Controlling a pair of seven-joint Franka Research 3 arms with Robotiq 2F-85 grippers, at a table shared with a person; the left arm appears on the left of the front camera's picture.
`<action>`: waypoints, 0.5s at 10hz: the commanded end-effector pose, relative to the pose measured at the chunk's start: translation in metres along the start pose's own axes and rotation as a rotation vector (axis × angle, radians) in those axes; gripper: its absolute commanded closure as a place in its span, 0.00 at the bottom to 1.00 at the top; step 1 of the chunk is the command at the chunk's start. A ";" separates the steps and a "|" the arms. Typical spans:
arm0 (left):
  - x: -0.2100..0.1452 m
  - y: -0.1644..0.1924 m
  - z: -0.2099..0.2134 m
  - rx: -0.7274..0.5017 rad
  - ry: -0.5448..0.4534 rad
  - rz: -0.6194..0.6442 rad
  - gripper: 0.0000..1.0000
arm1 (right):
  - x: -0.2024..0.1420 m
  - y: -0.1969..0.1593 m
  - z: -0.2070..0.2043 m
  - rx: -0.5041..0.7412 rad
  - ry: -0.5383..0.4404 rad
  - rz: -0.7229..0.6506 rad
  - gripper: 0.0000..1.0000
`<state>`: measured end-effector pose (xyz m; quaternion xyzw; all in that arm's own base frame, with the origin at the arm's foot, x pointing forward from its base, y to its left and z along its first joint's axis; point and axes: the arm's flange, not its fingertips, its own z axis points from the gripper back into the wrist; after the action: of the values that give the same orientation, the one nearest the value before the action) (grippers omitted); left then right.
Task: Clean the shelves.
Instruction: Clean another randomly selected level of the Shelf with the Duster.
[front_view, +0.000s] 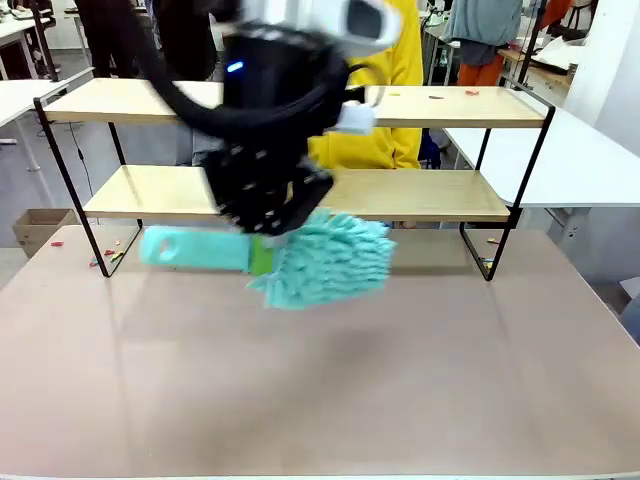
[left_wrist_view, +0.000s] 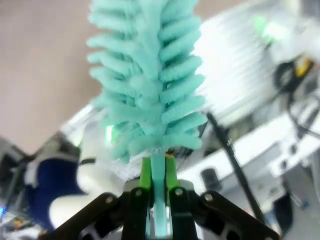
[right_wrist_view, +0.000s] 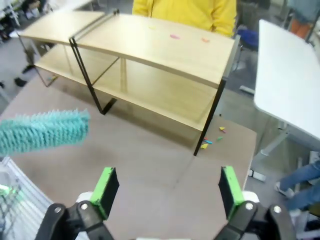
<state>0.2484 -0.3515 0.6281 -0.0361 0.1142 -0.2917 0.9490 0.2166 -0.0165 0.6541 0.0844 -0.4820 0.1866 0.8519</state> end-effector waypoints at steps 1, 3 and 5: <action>-0.127 0.071 -0.073 -0.112 -0.402 -0.011 0.87 | -0.001 -0.001 0.000 0.009 -0.002 0.007 0.00; -0.161 0.095 -0.080 -0.051 -0.499 -0.009 0.87 | -0.001 -0.001 0.000 0.009 -0.002 0.007 0.00; -0.108 0.078 -0.030 -0.097 -0.391 0.054 0.87 | -0.001 -0.001 0.000 0.009 -0.002 0.007 0.00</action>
<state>0.1741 -0.1861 0.5812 -0.1350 -0.1024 -0.2358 0.9569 0.2168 -0.0162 0.6541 0.0842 -0.4818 0.1868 0.8520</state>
